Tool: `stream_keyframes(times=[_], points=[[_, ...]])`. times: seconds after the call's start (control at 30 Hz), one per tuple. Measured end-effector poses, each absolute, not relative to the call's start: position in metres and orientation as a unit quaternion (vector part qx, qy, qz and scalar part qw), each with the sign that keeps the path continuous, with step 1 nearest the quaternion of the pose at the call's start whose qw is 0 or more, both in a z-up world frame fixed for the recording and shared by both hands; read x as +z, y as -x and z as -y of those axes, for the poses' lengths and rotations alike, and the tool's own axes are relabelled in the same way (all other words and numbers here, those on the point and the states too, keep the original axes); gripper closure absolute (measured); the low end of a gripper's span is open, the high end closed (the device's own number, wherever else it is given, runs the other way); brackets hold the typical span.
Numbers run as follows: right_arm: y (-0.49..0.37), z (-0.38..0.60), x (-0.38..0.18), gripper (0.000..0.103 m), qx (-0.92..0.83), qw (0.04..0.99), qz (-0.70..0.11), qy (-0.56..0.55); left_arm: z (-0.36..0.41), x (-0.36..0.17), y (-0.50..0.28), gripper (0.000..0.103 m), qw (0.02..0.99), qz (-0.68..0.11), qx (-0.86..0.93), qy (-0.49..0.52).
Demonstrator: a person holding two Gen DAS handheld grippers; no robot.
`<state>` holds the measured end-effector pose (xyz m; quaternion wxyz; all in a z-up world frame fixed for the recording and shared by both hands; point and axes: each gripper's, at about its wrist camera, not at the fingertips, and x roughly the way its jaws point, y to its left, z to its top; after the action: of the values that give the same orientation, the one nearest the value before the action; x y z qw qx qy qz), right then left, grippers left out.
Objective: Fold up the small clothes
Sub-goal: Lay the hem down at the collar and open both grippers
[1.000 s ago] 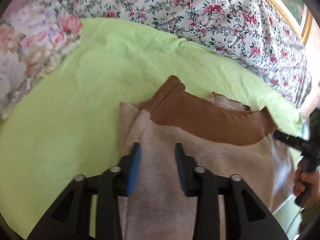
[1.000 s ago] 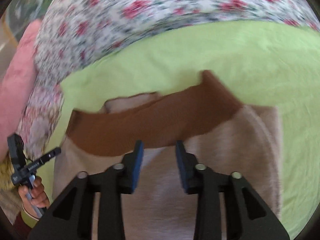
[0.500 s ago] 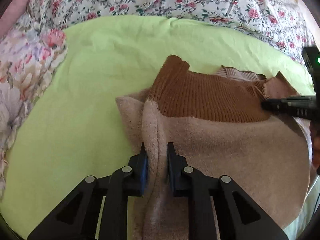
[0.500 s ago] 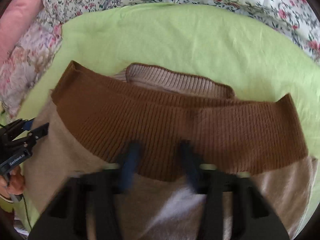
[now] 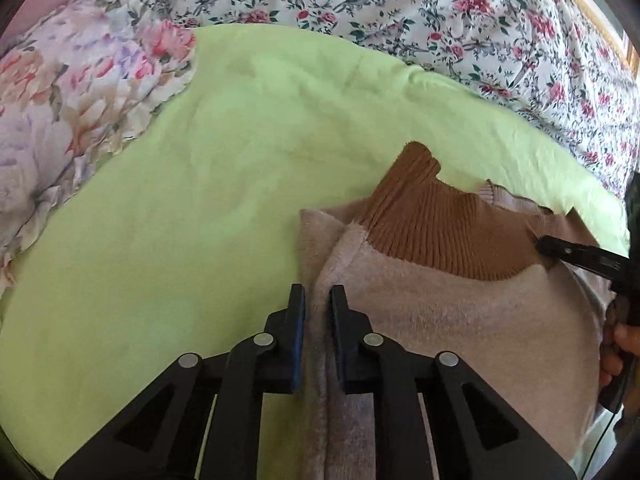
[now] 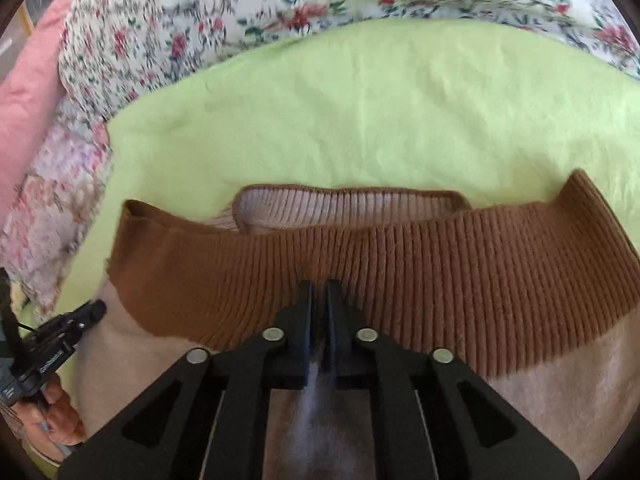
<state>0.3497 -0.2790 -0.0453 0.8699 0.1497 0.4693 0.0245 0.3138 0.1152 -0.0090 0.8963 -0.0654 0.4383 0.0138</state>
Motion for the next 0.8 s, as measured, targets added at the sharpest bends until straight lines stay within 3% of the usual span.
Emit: stream_keyframes(times=[0.03, 0.1, 0.37, 0.5, 0.57, 0.63, 0.8], points=[[-0.340, 0.282, -0.038, 0.076, 0.029, 0.874, -0.460, -0.153, -0.115, -0.005, -0.309, 0.088, 0.896, -0.438, 0.015, 0.066], [-0.311, 0.292, -0.017, 0.070, 0.027, 0.887, -0.436, -0.153, -0.114, 0.006, -0.290, 0.090, 0.899, -0.432, 0.008, 0.075], [-0.203, 0.300, -0.012, 0.070, 0.053, 0.875, -0.446, -0.179, -0.066, 0.006, -0.204, 0.090, 0.890, -0.427, -0.123, 0.103], [-0.170, 0.309, -0.032, 0.071, -0.003, 0.866, -0.484, -0.123, -0.047, -0.024, -0.193, 0.087, 0.883, -0.460, -0.091, 0.033], [-0.147, 0.344, -0.030, 0.079, -0.049, 0.872, -0.469, -0.134, -0.065, -0.035, -0.192, 0.090, 0.879, -0.466, -0.088, 0.048], [-0.128, 0.379, -0.028, 0.103, -0.086, 0.865, -0.464, -0.172, -0.088, -0.034, -0.188, 0.096, 0.879, -0.462, -0.088, 0.080], [-0.111, 0.407, -0.023, 0.103, -0.076, 0.861, -0.457, -0.211, -0.111, -0.030, -0.180, 0.096, 0.875, -0.467, -0.069, 0.102]])
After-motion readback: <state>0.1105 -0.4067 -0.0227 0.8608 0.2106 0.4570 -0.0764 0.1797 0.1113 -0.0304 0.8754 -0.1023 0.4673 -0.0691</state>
